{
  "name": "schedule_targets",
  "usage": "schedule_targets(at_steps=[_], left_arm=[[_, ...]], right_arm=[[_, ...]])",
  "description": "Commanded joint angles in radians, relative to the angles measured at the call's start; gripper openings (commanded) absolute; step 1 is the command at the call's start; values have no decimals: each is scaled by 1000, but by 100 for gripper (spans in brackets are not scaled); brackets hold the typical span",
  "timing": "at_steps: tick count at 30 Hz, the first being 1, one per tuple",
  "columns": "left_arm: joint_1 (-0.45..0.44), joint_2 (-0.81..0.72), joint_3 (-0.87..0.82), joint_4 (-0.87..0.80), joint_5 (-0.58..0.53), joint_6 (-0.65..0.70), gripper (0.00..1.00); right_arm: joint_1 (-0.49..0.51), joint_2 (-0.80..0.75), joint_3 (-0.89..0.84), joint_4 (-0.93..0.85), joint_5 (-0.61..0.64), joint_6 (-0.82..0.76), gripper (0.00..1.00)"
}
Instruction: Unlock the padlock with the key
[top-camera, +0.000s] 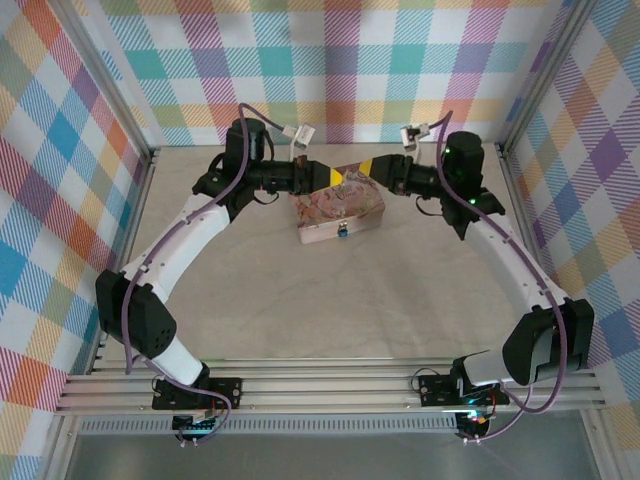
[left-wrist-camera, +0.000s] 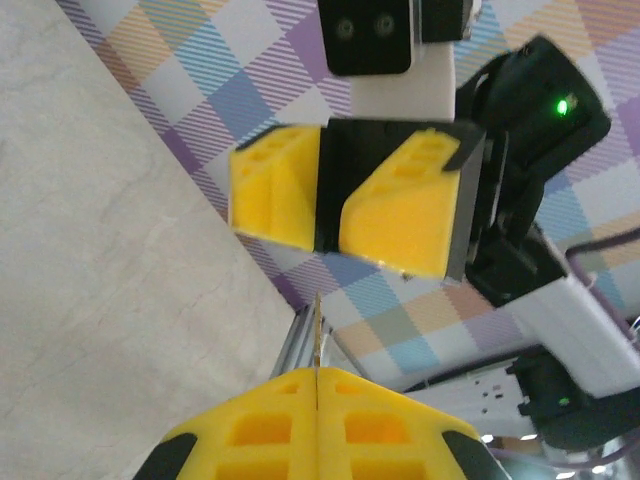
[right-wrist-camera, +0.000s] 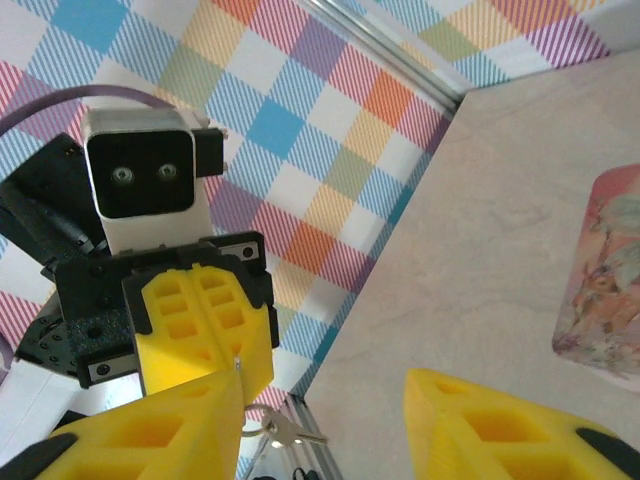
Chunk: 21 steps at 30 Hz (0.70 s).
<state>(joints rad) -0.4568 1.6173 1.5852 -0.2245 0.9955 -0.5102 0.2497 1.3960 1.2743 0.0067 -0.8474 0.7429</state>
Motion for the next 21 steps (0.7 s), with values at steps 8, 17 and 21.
schedule_targets(at_steps=[8, 17, 21], left_arm=[[-8, 94, 140, -225, 138, 184, 0], [-9, 116, 173, -252, 173, 198, 0], [-10, 118, 176, -262, 172, 201, 0]], right_arm=[[6, 54, 92, -51, -196, -13, 49], [29, 112, 132, -139, -236, -68, 44], [35, 125, 135, -128, -258, -63, 32]])
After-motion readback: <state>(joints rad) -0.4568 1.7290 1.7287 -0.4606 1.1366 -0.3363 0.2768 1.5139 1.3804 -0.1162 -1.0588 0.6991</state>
